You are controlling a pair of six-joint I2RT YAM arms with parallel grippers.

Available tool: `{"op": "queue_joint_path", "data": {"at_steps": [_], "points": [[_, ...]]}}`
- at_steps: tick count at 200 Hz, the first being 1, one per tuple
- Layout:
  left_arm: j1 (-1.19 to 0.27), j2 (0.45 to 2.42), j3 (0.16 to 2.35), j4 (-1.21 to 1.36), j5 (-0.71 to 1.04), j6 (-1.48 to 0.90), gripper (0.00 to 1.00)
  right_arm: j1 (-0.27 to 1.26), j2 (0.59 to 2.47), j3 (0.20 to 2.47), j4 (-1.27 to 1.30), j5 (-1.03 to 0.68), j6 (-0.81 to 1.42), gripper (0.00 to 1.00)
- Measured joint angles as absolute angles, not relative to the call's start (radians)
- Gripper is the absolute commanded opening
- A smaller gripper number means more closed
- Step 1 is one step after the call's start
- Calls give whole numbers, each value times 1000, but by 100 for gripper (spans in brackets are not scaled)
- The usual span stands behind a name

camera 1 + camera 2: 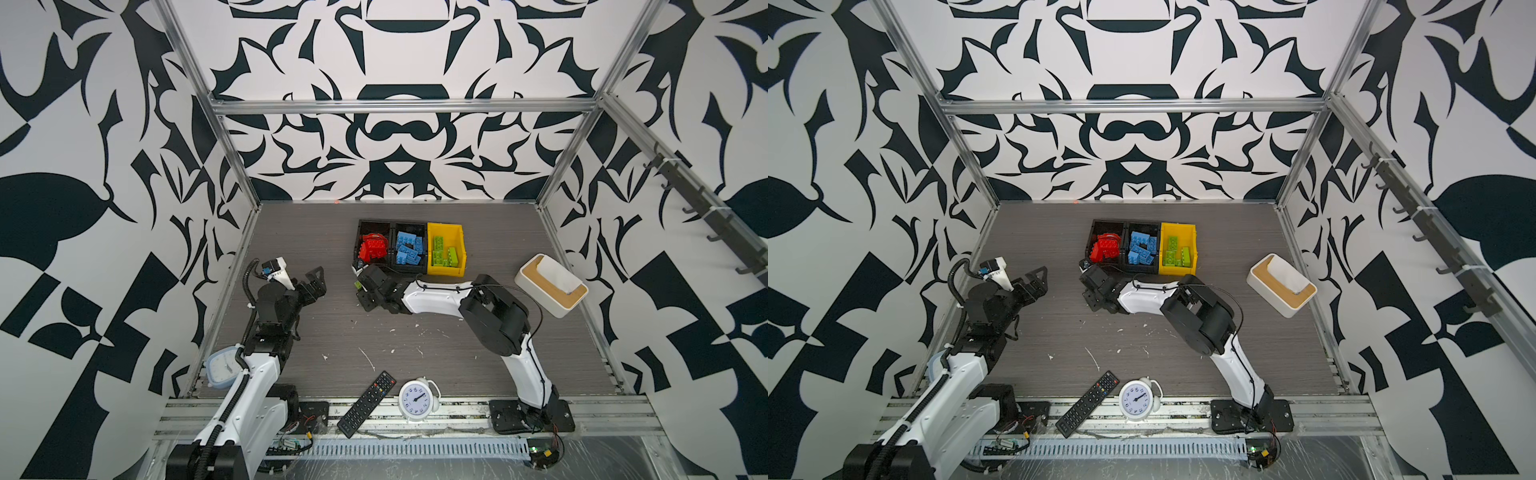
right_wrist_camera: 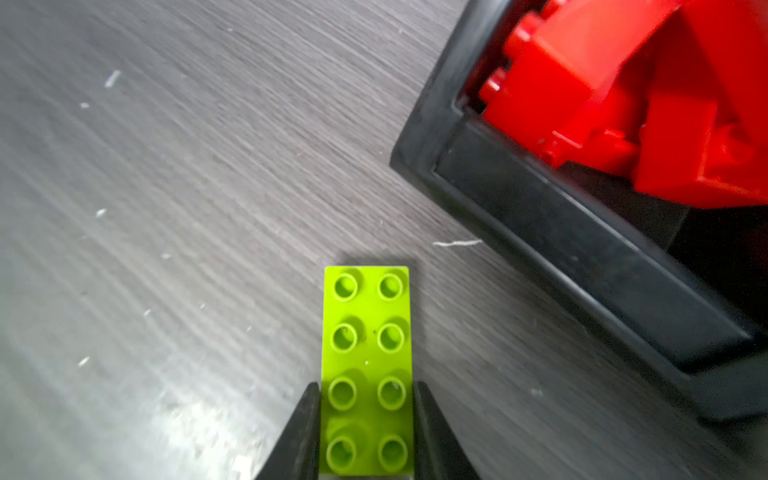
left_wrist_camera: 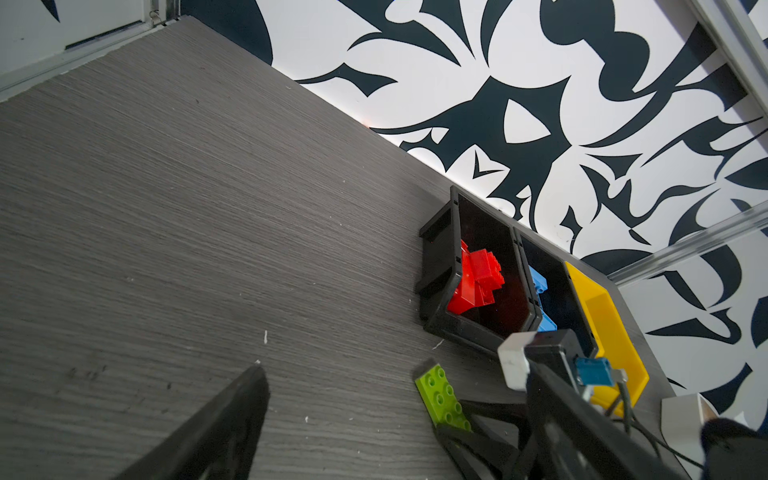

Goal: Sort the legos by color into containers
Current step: 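Move the right gripper to the last flat lime-green plate and grasp it, then carry the lime-green plate into the yellow bin and release it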

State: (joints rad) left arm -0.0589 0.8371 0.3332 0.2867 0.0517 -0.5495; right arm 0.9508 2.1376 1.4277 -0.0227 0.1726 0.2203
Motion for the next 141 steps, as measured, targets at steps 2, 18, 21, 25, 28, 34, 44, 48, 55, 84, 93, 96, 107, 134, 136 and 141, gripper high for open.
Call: {"op": "queue_joint_path", "data": {"at_steps": [2,18,21,25,28,34,44,48,55,84,93,96,107,134,136,141], "points": [[-59,837,333,287,52,-550,100,951,2132,1424,-23,170,218,22],[-59,837,333,287,50,-549,100,950,2090,1406,-27,142,208,21],[-59,838,333,287,49,-550,99,950,2079,1404,-27,133,207,20],[-59,839,333,287,48,-550,99,950,2069,1401,-28,124,207,20],[-59,841,333,287,47,-549,99,950,2060,1397,-27,117,205,20],[-59,844,333,286,45,-550,99,950,2036,1387,-26,101,204,19],[-59,851,333,285,44,-550,99,950,1996,1364,-25,81,203,18],[-59,853,333,284,44,-550,100,950,1975,1353,-27,73,202,18],[-59,856,333,281,44,-550,99,947,1942,1335,-32,64,199,18],[-59,860,333,279,44,-550,99,911,1810,1285,-53,29,184,18],[-59,860,333,279,44,-550,99,879,1764,1264,-55,23,184,18],[-59,861,333,279,44,-550,99,868,1751,1256,-56,20,184,18],[-59,864,333,279,44,-550,99,816,1700,1230,-56,16,185,18],[-59,877,333,278,45,-550,99,667,1598,1167,-57,9,186,18],[-59,878,333,278,45,-550,99,654,1591,1162,-56,8,186,18],[-59,878,333,278,45,-550,99,625,1577,1151,-56,6,186,18]]}}
